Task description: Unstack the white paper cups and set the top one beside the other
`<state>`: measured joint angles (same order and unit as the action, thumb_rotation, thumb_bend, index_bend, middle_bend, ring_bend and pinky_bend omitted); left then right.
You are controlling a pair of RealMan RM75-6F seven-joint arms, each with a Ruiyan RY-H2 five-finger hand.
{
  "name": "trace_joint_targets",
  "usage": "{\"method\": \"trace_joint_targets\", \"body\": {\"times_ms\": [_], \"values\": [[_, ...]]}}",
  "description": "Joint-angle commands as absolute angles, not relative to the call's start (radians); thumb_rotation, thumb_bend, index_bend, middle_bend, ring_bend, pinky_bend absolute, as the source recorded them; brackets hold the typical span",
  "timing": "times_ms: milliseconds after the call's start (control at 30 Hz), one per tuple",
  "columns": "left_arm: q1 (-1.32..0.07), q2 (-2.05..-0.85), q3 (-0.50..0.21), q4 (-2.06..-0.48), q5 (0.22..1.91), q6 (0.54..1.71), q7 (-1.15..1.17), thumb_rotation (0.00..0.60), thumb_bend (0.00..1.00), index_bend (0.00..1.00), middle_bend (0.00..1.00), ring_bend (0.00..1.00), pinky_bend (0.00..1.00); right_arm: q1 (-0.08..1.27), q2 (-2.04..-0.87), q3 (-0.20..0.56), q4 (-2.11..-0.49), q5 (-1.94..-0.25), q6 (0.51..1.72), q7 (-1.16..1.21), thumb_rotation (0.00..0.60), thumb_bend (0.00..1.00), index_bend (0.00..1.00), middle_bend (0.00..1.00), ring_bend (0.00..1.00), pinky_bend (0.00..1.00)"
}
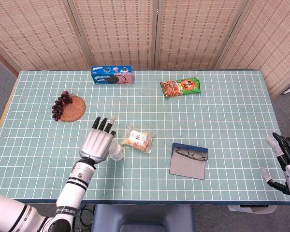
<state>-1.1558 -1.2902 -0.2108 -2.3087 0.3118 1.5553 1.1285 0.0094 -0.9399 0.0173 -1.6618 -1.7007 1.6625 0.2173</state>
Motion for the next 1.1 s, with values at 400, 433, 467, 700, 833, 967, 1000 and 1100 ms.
{"method": "trace_joint_targets", "body": {"times_ms": [400,433,467,700,833,967,1000,1100], "values": [[-1.015,-1.135,-0.126,-2.282,0.453,1.434,0.942,0.600,0.29,0.44,0.00,0.00,0.00,0.019,-0.957,0.021,-1.675,-1.687,1.635,0.163,0.600,0.34,0.05,0.00,0.00,0.00],[-1.002,-1.129,-0.117,-2.275,0.472,1.422,0.923,0.600,0.29,0.44,0.00,0.00,0.00,0.019,-0.958,0.020,-1.676,-1.689,1.635,0.159,0.600,0.34,0.05,0.00,0.00,0.00],[-0.993,-1.126,-0.111,-2.269,0.485,1.414,0.911,0.600,0.29,0.44,0.00,0.00,0.00,0.018,-0.959,0.019,-1.677,-1.691,1.636,0.157,0.600,0.34,0.05,0.00,0.00,0.00],[-0.935,-1.126,-0.073,-2.220,0.567,1.369,0.833,0.600,0.30,0.44,0.00,0.00,0.00,0.014,-0.959,0.014,-1.679,-1.703,1.644,0.154,0.600,0.34,0.05,0.00,0.00,0.00],[-0.917,-1.141,-0.064,-2.182,0.590,1.341,0.804,0.600,0.30,0.44,0.00,0.00,0.00,0.013,-0.957,0.011,-1.678,-1.711,1.649,0.159,0.600,0.34,0.05,0.00,0.00,0.00],[-0.910,-1.164,-0.065,-2.139,0.599,1.303,0.780,0.600,0.30,0.44,0.00,0.00,0.00,0.011,-0.955,0.010,-1.676,-1.716,1.658,0.168,0.600,0.34,0.05,0.00,0.00,0.00],[-0.910,-1.171,-0.065,-2.129,0.599,1.293,0.777,0.600,0.29,0.44,0.00,0.00,0.00,0.010,-0.954,0.010,-1.676,-1.716,1.659,0.171,0.600,0.34,0.05,0.00,0.00,0.00],[-0.907,-1.192,-0.066,-2.097,0.597,1.269,0.765,0.600,0.30,0.44,0.00,0.00,0.00,0.009,-0.951,0.009,-1.675,-1.719,1.663,0.179,0.600,0.34,0.05,0.00,0.00,0.00]]}}
